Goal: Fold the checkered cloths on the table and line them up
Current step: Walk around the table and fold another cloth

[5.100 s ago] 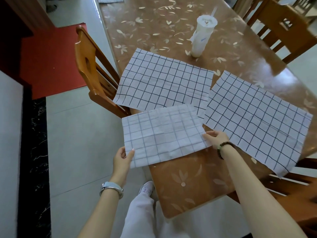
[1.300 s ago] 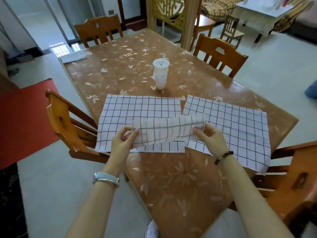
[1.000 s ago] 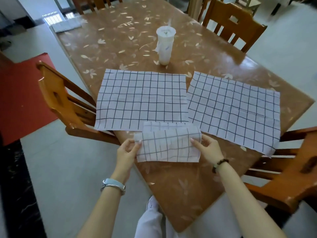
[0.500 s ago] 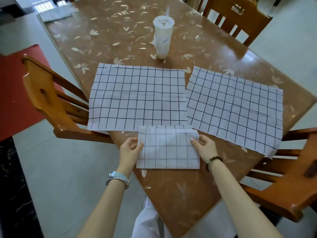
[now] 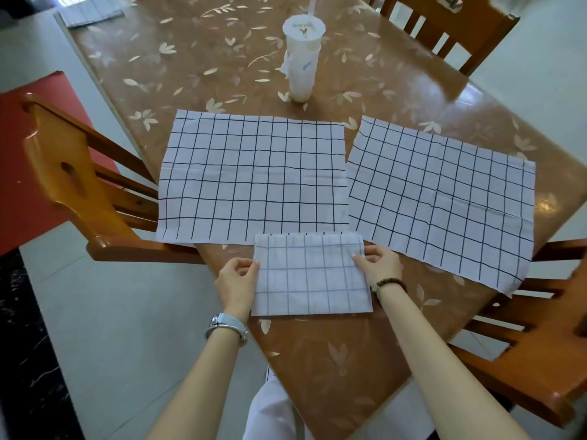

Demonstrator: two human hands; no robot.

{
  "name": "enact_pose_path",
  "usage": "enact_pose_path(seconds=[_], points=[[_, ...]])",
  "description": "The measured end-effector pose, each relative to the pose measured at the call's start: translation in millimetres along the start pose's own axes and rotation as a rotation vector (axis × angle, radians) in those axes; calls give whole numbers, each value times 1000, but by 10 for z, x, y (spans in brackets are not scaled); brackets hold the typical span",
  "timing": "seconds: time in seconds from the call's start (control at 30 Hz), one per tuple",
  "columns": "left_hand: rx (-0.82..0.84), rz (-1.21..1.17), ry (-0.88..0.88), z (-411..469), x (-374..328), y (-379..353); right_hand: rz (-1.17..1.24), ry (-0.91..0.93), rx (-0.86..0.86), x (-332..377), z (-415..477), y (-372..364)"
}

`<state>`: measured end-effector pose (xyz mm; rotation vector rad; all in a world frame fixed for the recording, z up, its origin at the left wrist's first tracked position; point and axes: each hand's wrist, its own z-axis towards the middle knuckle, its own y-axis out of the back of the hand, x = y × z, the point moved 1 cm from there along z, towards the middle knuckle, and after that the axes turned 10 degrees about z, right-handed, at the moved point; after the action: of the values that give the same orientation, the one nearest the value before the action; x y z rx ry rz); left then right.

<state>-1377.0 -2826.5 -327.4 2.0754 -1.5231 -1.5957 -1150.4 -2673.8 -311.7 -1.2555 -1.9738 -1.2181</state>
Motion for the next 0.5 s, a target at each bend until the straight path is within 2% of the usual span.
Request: enact_pose_path(seconds=[0.27,0.5], points=[[-60,32,-19,-55,-55,2,-14,65,-21,58,-43,-35],[-127,-67,-132,-53,-119,-23,32,87,-27,77,-46,-46]])
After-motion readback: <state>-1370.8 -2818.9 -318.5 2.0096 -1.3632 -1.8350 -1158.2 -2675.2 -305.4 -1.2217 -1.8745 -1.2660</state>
